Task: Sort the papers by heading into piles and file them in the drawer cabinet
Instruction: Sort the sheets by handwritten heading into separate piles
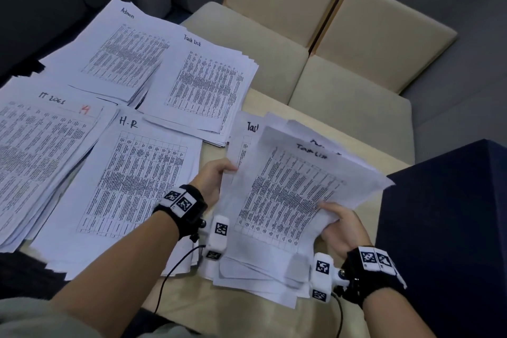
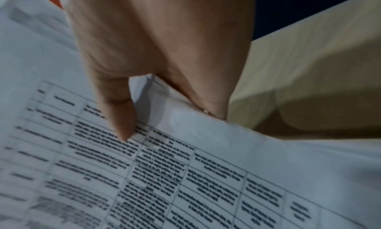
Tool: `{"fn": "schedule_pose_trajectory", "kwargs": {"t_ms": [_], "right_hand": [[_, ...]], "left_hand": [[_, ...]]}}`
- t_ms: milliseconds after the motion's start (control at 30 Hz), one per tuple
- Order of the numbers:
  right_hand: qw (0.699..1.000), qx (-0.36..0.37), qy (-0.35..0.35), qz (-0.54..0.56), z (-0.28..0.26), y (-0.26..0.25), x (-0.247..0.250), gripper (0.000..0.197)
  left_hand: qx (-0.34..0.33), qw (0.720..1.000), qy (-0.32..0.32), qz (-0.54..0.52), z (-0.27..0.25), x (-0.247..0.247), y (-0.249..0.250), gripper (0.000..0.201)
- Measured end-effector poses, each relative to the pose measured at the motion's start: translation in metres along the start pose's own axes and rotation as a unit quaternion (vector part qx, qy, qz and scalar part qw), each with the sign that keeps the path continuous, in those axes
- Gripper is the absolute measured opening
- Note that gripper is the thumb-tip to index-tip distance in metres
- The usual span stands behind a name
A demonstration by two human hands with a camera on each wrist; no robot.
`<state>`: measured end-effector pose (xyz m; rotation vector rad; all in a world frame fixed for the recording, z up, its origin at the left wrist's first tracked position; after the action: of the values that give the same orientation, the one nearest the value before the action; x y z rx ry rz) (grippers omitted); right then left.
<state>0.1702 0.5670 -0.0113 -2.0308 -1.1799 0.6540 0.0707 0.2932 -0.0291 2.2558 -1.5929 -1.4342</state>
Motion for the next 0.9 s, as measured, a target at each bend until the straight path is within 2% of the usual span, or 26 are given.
{"fn": "schedule_pose_trajectory", "kwargs": {"t_ms": [67,100,167,200,233,267,333,400,533,600,667,767,833,900], "right_hand": [[1.000,0.012,0.009,-0.017,0.001,-0.008,-0.005,0.042],[0.999,0.023,0.015,-0.029,-0.003,-0.013,-0.010,0.031],[0.998,0.052,0.000,-0.031,-0.013,-0.026,-0.022,0.031],[0.997,0.071,-0.015,-0.024,-0.020,-0.035,-0.029,0.037],[0.995,0.094,-0.021,-0.021,-0.027,-0.044,-0.035,0.042],[0.993,0.118,-0.018,-0.023,-0.034,-0.055,-0.041,0.051],[0.983,0.180,0.001,-0.041,-0.049,-0.078,-0.049,0.068],[0.970,0.241,0.019,-0.042,-0.062,-0.098,-0.049,0.059],[0.952,0.289,0.063,-0.078,-0.089,-0.116,-0.057,0.041],[0.948,0.282,0.078,-0.126,-0.089,-0.106,-0.061,0.030],[0.954,0.246,0.087,-0.147,-0.084,-0.089,-0.062,0.024],[0.954,0.183,0.144,-0.189,-0.079,-0.075,-0.058,0.036],[0.950,0.193,0.143,-0.198,-0.077,-0.079,-0.058,0.038],[0.942,0.215,0.129,-0.221,-0.074,-0.088,-0.061,0.055]], "left_hand": [[-0.005,0.999,-0.017,0.048,-0.001,-0.006,-0.001,0.058],[-0.011,0.996,-0.024,0.084,-0.001,-0.010,-0.001,0.071],[-0.021,0.985,-0.028,0.169,-0.002,-0.024,0.001,0.093],[-0.029,0.978,-0.041,0.204,-0.002,-0.032,0.004,0.087],[-0.047,0.969,-0.062,0.234,-0.008,-0.047,0.010,0.072],[-0.057,0.962,-0.085,0.253,-0.013,-0.060,0.018,0.059],[-0.080,0.956,-0.116,0.258,-0.024,-0.082,0.038,0.044],[-0.127,0.949,-0.122,0.261,-0.031,-0.097,0.058,0.038],[-0.238,0.928,-0.086,0.274,-0.040,-0.103,0.079,0.033],[-0.268,0.915,-0.081,0.291,-0.038,-0.098,0.077,0.045],[-0.263,0.917,-0.046,0.295,-0.032,-0.087,0.067,0.052],[-0.248,0.926,0.009,0.284,-0.028,-0.073,0.063,0.044],[-0.261,0.910,0.009,0.322,-0.029,-0.069,0.067,0.030],[-0.260,0.896,0.008,0.361,-0.035,-0.068,0.068,0.029]]}}
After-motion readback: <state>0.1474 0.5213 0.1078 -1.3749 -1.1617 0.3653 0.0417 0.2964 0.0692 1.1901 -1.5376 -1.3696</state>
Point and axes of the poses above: each hand's wrist, its own z-axis towards the middle knuckle, its own x-axis out of the back of the hand, y = z × x, the point moved 3 cm from there along z, towards the middle knuckle, and after that the axes turned 8 degrees about -z, right-handed, at the moved point
